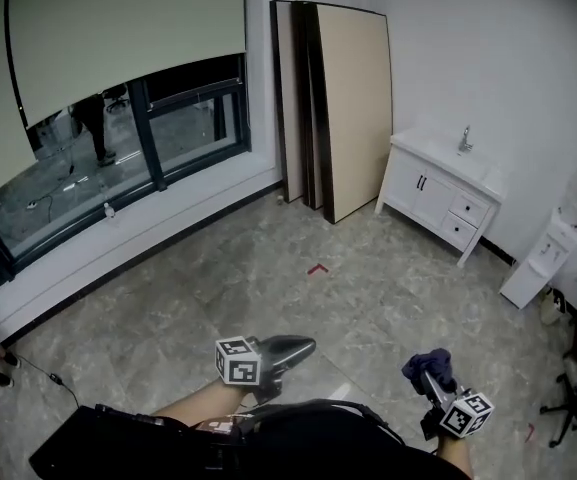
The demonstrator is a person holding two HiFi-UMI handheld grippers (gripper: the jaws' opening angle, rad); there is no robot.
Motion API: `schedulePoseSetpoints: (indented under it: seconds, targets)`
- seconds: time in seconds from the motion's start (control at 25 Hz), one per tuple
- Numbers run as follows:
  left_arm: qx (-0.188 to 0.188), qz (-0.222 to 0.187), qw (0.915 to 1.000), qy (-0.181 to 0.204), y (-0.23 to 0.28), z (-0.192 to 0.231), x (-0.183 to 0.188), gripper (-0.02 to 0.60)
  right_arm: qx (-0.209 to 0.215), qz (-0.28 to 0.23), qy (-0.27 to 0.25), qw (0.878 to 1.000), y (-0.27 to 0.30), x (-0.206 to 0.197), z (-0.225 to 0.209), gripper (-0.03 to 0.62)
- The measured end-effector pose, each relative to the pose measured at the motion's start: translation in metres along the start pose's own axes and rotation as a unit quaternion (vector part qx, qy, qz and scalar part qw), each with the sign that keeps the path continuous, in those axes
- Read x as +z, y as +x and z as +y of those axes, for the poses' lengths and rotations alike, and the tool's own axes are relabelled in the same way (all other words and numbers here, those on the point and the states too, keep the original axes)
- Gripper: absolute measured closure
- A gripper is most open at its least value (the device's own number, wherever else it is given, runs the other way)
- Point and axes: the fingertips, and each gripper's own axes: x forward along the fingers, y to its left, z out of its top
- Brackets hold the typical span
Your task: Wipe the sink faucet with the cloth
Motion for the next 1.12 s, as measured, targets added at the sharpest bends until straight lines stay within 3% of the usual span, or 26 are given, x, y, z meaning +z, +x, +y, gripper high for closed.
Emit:
schedulePoseSetpoints:
  seconds: [0.28,0.6,0.84,1.12]
  targets:
    - [-0.050,0.024,0.9983,-0.019,0.060,0.030,0.003,0.583,-0.069,-0.005,0.032,0.997,-0.016,-0.005,-0.049,0.507]
    - [-0.110,0.032,0.9931,-0.025,0.094,0.117,0.055,0.583,-0.124,-0.034,0.018,0.991,0.051,0.035,-0.080,0.507]
    - [-0.125,0.032,0.9916,-0.002,0.092,0.194,0.124,0.583,-0.119,-0.050,-0.003,0.992,0.148,0.075,-0.083,0.507]
    - [-0.111,0.035,0.9931,-0.007,0.080,0.264,0.159,0.583,-0.112,-0.039,-0.001,0.993,0.227,0.086,-0.089,0.507]
